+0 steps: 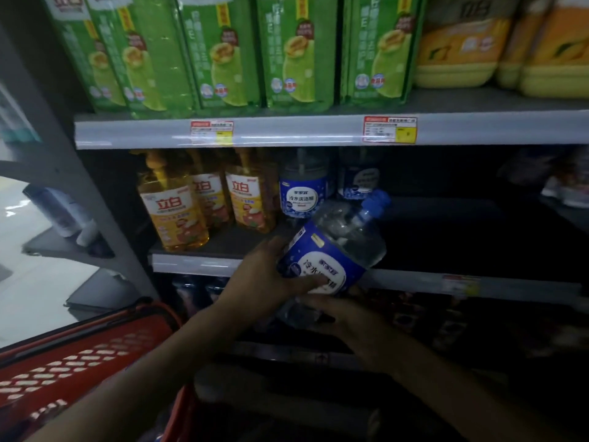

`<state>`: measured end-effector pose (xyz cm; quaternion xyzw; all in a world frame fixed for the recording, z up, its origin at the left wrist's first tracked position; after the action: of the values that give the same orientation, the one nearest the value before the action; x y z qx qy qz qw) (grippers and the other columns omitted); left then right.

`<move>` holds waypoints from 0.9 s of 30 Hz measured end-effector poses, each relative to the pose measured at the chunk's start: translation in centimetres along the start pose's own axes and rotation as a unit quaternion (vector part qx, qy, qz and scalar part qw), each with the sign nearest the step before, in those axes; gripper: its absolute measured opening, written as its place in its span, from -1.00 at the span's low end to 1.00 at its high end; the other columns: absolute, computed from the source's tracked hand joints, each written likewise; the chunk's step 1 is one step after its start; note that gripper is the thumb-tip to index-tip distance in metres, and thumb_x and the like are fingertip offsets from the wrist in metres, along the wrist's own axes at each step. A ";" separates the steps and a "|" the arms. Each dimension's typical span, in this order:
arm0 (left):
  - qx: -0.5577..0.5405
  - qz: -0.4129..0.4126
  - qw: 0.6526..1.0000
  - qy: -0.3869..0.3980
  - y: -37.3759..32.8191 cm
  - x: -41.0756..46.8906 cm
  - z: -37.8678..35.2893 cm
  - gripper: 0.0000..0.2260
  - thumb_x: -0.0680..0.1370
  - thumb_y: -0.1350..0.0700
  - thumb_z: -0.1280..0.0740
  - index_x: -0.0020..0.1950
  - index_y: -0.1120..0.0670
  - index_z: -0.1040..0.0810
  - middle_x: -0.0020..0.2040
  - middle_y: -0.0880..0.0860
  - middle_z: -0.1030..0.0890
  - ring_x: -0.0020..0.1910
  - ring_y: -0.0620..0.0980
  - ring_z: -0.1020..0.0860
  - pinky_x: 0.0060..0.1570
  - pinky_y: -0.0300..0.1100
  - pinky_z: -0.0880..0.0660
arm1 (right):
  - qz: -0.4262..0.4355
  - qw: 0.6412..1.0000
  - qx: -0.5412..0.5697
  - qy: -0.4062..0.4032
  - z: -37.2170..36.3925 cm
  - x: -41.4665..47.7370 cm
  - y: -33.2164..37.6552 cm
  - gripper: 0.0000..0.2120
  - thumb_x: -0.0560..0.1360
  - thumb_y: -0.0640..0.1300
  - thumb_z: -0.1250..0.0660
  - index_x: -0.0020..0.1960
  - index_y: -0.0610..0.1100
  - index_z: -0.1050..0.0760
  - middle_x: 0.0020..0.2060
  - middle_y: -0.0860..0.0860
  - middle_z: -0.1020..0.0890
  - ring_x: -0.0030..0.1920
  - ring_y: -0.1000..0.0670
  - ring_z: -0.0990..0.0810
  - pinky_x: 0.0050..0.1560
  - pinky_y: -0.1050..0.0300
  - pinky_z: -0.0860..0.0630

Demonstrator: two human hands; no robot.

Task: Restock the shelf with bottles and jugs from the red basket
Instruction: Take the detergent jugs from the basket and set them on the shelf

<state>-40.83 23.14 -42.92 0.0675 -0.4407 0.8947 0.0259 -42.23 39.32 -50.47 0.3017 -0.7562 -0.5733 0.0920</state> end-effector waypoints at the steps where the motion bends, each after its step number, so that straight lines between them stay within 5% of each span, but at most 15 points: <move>1: 0.039 -0.023 0.999 -0.003 -0.6 1.0 0.0 -0.29 0.33 -0.28 -0.61 0.42 -0.17 -0.48 0.27 -0.13 -0.63 0.15 -0.14 -0.66 0.10 -0.01 -0.67 | 0.013 1.000 0.008 -0.010 0.4 0.4 0.1 -0.61 0.47 -0.13 -0.49 0.28 -0.11 -0.59 0.19 -0.06 -0.70 0.20 -0.05 -0.66 0.27 -0.05 -0.57; 4: 0.147 -0.081 0.985 -0.029 -2.3 3.3 -0.3 -0.19 0.33 -0.39 -0.50 0.51 -0.13 -0.43 0.36 -0.06 -0.56 0.27 -0.01 -0.59 0.19 0.07 -0.62 | 0.063 0.994 0.062 -0.063 1.5 1.9 1.4 -0.59 0.47 -0.26 -0.46 0.30 -0.09 -0.58 0.16 -0.06 -0.71 0.20 -0.08 -0.68 0.19 -0.05 -0.58; 10: 0.216 -0.125 0.963 -0.103 -4.5 6.2 -2.1 -0.15 0.37 -0.27 -0.59 0.57 -0.04 -0.38 0.39 0.07 -0.53 0.35 0.11 -0.52 0.25 0.05 -0.57 | 0.161 0.972 0.084 -0.149 5.2 4.9 3.6 -0.54 0.43 -0.44 -0.44 0.30 -0.22 -0.56 0.16 -0.14 -0.70 0.22 -0.15 -0.66 0.18 -0.06 -0.59; 20: -0.041 -0.060 0.991 -0.115 -2.0 11.3 -8.3 -0.26 0.26 -0.12 -0.66 0.38 -0.09 -0.48 0.22 -0.10 -0.68 0.13 -0.10 -0.67 0.09 0.05 -0.67 | 0.197 0.937 -0.075 -0.278 11.8 6.0 6.7 -0.35 0.25 -0.48 -0.57 0.27 -0.10 -0.56 0.06 -0.02 -0.73 -0.02 0.09 -0.72 -0.16 0.27 -0.63; 27: -0.196 -0.017 0.972 -0.128 0.4 14.1 -11.4 -0.29 0.31 0.02 -0.69 0.39 0.00 -0.49 0.22 -0.05 -0.69 0.16 -0.11 -0.68 0.14 0.04 -0.67 | 0.216 0.900 -0.221 -0.307 15.4 8.3 8.3 -0.28 0.14 -0.19 -0.72 0.22 0.03 -0.52 0.04 0.12 -0.69 0.02 0.13 -0.68 -0.03 0.12 -0.64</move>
<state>-55.94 31.75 -48.04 0.1829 -0.6057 0.7744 -0.0031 -59.30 48.49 -49.56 -0.0887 -0.6474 -0.7558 0.0412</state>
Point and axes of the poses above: each hand's wrist, its own x-axis towards the middle knuckle, its own z-axis out of the back of the hand, y = z × x, the point moved 4 cm from there along x, towards the middle knuckle
